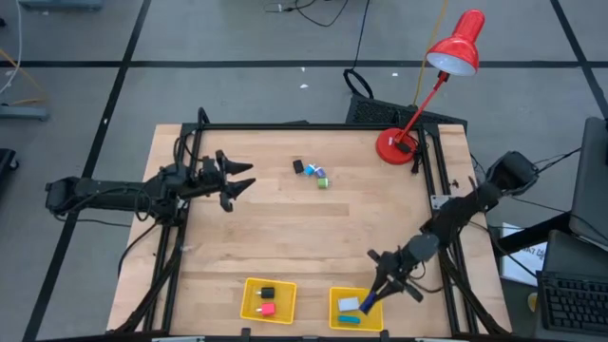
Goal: Pick & Place Office items
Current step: Put the light blue digital clock into the right yellow bin, then put the black adapter into the left yellow bin
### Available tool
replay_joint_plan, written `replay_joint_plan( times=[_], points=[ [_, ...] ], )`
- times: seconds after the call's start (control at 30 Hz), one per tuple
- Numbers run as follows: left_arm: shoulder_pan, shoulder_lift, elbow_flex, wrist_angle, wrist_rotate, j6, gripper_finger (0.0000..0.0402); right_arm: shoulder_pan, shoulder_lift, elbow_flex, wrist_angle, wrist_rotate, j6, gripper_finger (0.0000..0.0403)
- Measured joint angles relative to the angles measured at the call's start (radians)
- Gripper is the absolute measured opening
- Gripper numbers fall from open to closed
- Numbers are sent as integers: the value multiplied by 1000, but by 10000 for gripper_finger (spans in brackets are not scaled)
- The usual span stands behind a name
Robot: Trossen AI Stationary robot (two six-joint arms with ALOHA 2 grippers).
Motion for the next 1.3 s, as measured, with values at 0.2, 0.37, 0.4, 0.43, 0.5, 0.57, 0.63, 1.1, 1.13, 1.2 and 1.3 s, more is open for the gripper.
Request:
replay_joint_plan(
  times=[0.2,0.37,0.4,0.43,0.5,0.57,0.63,1.1,1.13,1.2,1.3],
  points=[
    [0,0,0,0,0,-18,230,37,65,0,1,16,106,56],
    [0,0,0,0,0,-42,230,56,98,0,0,15,181,69],
    [0,0,0,0,0,-52,230,57,99,0,-1,15,184,74],
    [0,0,0,0,0,-64,230,57,100,0,0,15,185,78],
    [0,0,0,0,0,-81,230,56,100,0,4,16,185,85],
    [0,0,0,0,0,-88,230,56,100,0,16,16,184,90],
    [0,0,0,0,0,-85,230,54,100,1,33,17,180,94],
    [0,0,0,4,-1,-86,230,-48,74,1,81,-61,144,105],
    [0,0,0,7,-4,-88,230,-64,64,1,77,-85,125,104],
    [0,0,0,12,-10,-88,230,-103,41,1,75,-120,83,102],
    [-2,10,0,12,-56,-126,230,-159,1,1,55,-121,-4,101]
  ],
)
